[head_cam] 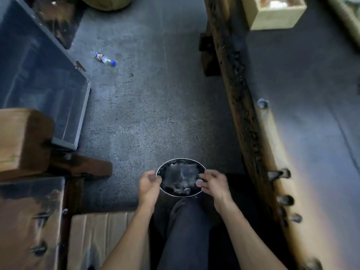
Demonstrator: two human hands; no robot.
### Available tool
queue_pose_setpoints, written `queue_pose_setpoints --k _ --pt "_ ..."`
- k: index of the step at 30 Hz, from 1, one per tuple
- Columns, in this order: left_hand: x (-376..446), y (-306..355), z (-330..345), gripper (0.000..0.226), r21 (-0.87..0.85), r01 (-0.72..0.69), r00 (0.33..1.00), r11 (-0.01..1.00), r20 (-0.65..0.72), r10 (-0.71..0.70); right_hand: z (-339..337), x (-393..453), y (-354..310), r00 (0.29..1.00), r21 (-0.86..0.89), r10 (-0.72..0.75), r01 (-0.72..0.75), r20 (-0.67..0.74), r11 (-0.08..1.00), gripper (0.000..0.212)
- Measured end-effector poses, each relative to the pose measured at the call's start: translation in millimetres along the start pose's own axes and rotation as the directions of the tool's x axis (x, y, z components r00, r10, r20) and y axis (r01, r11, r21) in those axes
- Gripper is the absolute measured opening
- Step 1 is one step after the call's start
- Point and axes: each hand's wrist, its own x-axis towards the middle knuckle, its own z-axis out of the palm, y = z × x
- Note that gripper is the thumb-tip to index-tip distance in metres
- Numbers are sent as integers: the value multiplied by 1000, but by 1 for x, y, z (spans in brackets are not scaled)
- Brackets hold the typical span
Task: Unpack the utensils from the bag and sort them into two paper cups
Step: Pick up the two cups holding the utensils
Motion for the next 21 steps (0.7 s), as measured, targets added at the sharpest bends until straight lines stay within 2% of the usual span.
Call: queue_pose_setpoints --k 2,5,8,10,15,19,21 --pt "-37 53 -15 32 174 -194 981 965 51 188 -8 -48 -38 991 -4 -136 136 -6 991 22" --pt "-109 144 -31 53 317 -471 880 823 223 419 -33 -119 -94 938 -69 -345 342 -36 937 34" --pt "-183 225 -34 62 303 -712 698 633 397 596 -68 -188 -140 869 -98 -477 467 -135 879 41" --pt "-225 268 -24 66 252 -822 563 510 490 666 -97 -230 -161 815 -103 -534 525 -225 845 43" --pt "-328 323 28 74 107 -976 211 191 702 681 -174 -315 -169 635 -180 -588 589 -501 788 51" --pt "-413 322 73 80 -100 -995 -92 -21 778 621 -237 -376 -144 467 -250 -552 562 -691 789 55" --pt "-447 314 88 81 -173 -982 -180 -69 784 594 -261 -399 -129 411 -259 -519 539 -749 801 59"
